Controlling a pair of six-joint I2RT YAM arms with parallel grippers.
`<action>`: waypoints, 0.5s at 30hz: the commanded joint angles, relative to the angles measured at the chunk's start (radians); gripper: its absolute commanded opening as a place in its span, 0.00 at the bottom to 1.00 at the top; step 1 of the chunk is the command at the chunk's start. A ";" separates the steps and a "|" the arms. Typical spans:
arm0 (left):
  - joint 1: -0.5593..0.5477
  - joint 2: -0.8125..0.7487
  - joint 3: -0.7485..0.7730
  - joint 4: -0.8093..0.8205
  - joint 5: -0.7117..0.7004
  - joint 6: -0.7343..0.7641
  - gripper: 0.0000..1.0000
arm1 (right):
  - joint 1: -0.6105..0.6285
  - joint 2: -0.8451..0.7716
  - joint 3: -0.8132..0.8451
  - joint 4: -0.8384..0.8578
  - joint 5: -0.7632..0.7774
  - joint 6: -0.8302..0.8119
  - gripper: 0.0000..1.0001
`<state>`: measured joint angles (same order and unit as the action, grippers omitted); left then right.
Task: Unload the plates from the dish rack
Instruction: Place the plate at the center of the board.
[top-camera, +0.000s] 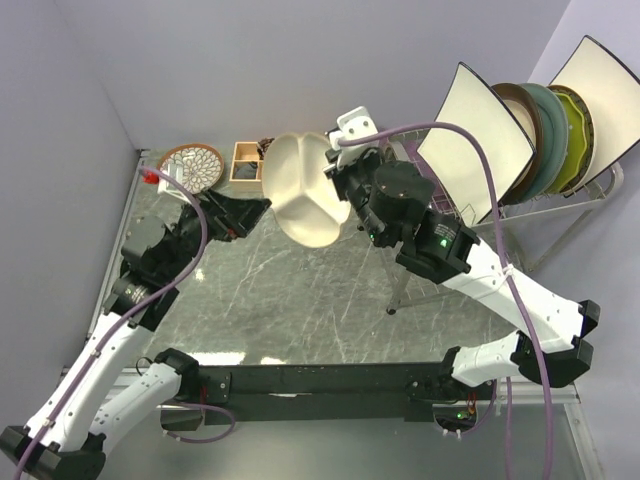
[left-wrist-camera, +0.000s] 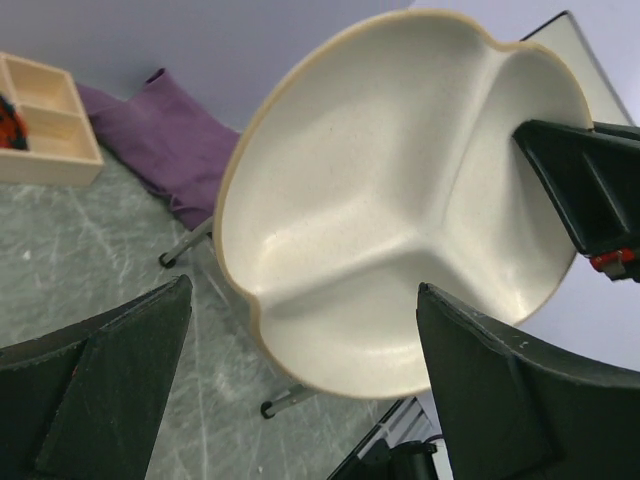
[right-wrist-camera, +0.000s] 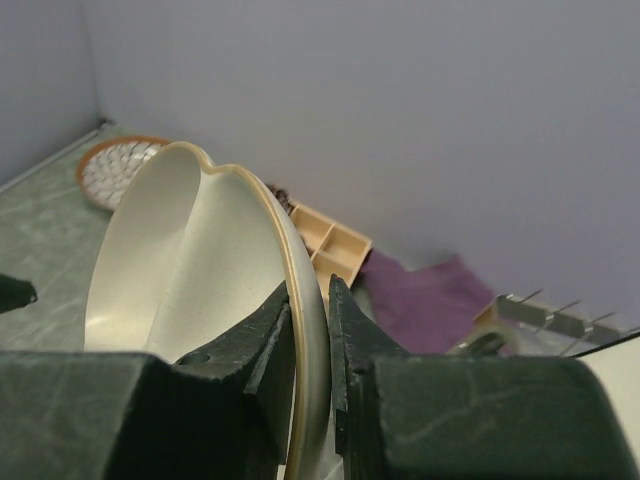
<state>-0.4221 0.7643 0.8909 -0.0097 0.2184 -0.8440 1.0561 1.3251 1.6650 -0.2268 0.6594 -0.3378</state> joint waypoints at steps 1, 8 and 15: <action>0.008 -0.042 -0.072 -0.053 -0.056 -0.010 0.99 | 0.002 -0.106 0.004 0.198 -0.098 0.220 0.00; 0.009 -0.057 -0.121 -0.076 -0.094 0.002 0.99 | 0.004 -0.132 -0.054 0.196 -0.173 0.281 0.00; 0.011 -0.158 -0.205 0.004 0.034 0.010 0.95 | 0.001 -0.190 -0.096 0.178 -0.297 0.333 0.00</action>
<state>-0.4179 0.6868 0.7166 -0.0834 0.1734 -0.8505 1.0561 1.2652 1.5284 -0.2951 0.4541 -0.1070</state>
